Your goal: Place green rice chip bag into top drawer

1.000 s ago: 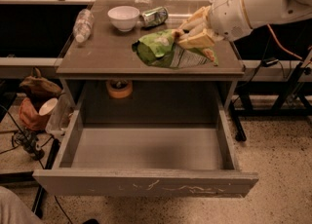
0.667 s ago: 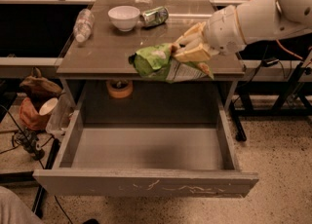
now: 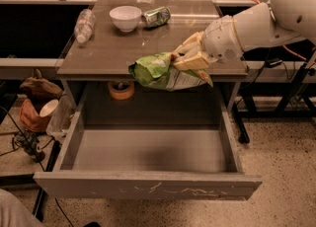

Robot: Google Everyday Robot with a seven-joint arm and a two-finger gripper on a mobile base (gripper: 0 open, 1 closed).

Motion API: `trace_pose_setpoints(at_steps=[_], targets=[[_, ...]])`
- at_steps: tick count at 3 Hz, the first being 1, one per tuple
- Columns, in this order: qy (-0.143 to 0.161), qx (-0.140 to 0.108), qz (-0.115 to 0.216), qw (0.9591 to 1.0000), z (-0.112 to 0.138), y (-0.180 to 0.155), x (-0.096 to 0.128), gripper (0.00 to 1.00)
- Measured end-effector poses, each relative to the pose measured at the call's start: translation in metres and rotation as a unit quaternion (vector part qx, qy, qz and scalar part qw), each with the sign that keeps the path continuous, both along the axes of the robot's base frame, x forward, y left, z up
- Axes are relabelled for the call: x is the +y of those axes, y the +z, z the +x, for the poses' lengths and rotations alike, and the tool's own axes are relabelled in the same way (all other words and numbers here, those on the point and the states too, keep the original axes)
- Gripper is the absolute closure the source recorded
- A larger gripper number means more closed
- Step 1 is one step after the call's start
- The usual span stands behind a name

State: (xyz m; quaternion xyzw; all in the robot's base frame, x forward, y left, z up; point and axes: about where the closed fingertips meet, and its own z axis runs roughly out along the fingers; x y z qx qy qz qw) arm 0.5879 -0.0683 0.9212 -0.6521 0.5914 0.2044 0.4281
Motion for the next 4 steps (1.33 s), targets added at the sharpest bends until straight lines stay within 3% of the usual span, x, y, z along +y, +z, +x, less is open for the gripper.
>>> trace_pose_setpoints(at_steps=[1, 2, 3, 4], targets=[[0.001, 0.011, 0.010, 0.9999, -0.015, -0.024, 0.006, 1.00], [0.006, 0.025, 0.017, 0.9995, -0.047, -0.066, 0.023, 1.00], [0.020, 0.040, 0.004, 0.9990, -0.062, -0.102, 0.043, 1.00], [0.034, 0.044, -0.018, 0.9983, -0.059, -0.137, 0.051, 1.00]])
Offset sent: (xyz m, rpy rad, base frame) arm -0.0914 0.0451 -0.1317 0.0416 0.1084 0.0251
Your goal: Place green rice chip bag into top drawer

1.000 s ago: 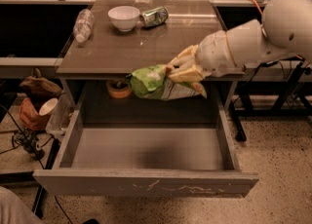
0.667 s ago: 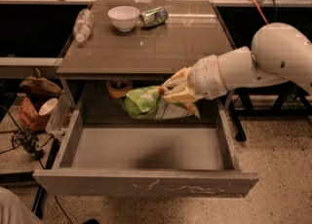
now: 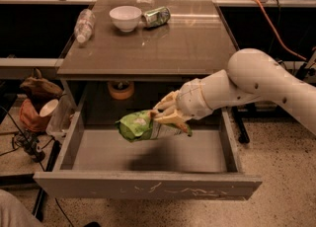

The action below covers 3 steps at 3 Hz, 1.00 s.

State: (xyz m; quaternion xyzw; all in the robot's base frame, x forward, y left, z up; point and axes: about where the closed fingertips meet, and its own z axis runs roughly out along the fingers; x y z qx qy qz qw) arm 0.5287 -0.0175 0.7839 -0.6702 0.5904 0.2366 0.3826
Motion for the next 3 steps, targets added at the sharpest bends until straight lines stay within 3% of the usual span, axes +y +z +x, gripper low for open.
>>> trace_pose_setpoints(at_steps=[1, 3], targets=[[0.005, -0.012, -0.032, 0.9994, 0.008, -0.030, 0.001, 1.00], [-0.024, -0.033, -0.039, 0.9984, 0.019, -0.075, -0.018, 1.00]])
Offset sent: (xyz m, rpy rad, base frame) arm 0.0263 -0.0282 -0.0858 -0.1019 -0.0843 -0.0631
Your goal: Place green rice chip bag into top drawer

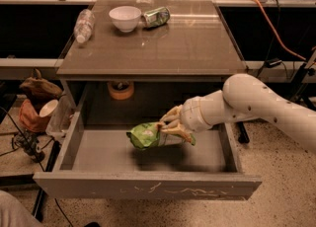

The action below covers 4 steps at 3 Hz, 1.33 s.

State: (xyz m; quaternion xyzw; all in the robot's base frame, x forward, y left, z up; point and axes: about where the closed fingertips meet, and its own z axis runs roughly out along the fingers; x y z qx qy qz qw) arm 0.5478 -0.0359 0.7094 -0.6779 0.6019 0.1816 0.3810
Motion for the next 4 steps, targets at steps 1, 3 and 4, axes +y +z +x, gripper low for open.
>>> trace_pose_setpoints(at_steps=[1, 3, 4], targets=[[-0.014, -0.004, 0.004, 0.9999, 0.002, -0.014, -0.008, 1.00], [-0.028, 0.011, 0.011, 0.9995, 0.003, -0.031, -0.014, 0.82], [-0.028, 0.011, 0.011, 0.9995, 0.003, -0.031, -0.014, 0.59]])
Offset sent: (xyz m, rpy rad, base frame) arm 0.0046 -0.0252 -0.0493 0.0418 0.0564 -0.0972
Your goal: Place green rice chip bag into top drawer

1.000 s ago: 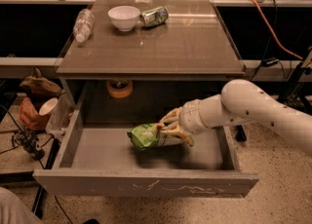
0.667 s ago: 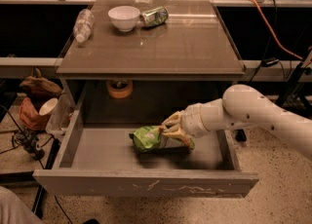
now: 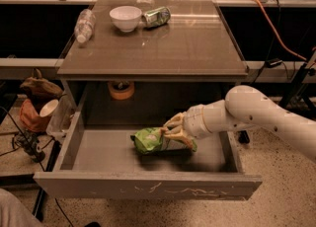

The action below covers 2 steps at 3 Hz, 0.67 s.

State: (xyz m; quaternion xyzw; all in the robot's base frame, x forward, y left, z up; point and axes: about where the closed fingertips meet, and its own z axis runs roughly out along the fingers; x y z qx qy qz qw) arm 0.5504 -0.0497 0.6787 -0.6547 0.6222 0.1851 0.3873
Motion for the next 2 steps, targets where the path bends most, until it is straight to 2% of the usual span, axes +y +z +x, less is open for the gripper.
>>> trace_pose_setpoints(at_steps=[2], targets=[[0.000, 0.000, 0.000, 1.0000, 0.0000, 0.0000, 0.0001, 0.13]])
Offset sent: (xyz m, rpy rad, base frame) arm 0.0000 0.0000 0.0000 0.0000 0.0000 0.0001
